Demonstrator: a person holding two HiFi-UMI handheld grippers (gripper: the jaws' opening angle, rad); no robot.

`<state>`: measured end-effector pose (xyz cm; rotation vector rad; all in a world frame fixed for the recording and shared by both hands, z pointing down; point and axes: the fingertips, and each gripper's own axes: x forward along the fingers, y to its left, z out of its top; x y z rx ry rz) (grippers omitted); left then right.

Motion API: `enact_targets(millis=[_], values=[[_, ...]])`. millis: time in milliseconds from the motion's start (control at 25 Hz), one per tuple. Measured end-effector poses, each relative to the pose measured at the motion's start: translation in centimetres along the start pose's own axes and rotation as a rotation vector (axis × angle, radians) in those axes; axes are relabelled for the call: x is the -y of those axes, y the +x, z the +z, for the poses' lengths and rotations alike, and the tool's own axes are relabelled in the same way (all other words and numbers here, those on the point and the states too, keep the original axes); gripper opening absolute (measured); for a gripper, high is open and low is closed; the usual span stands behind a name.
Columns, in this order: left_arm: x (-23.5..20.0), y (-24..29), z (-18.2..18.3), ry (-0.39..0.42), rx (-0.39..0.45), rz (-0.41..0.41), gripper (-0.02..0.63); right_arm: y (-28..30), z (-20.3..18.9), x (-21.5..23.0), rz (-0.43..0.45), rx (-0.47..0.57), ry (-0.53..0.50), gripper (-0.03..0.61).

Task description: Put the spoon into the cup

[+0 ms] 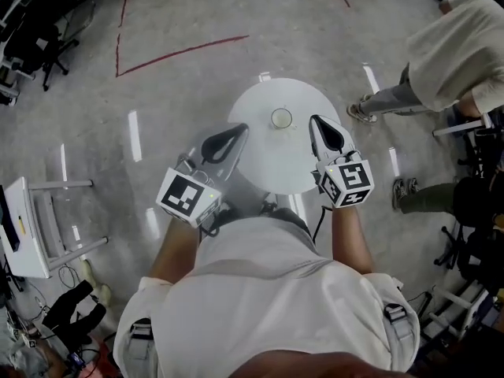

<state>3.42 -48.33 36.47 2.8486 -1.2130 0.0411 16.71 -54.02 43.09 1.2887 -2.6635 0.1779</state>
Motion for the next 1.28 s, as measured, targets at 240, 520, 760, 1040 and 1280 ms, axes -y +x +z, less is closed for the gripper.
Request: enact_targets(millis=[240,520,760,1040,1280], values=[[1.5,-0.6,2.9,0.024,0.050,-0.073,0.003,-6.6,6.3,-2.8,-0.055,0.151,-0.021,0.005],[5.8,1.3,4.7,0.068,0.076,-0.192,0.003,-12.9,8.7,-2.0,-0.151,0.221,-0.084,0.005],[7.0,1.5,4.9,0.071,0.070,-0.224,0.003,-13.6,8.8,-1.7,-0.165,0.222,-0.086,0.006],[5.9,0.9,4.8,0.065,0.062,-0.199,0.003,-12.2,8.7,-2.3,-0.145,0.205,-0.088,0.006],[7.4,1.1,5.2,0.075,0.063,-0.210,0.003,-13.2,7.8,-2.0,-0.156,0.172,-0.078,0.005]])
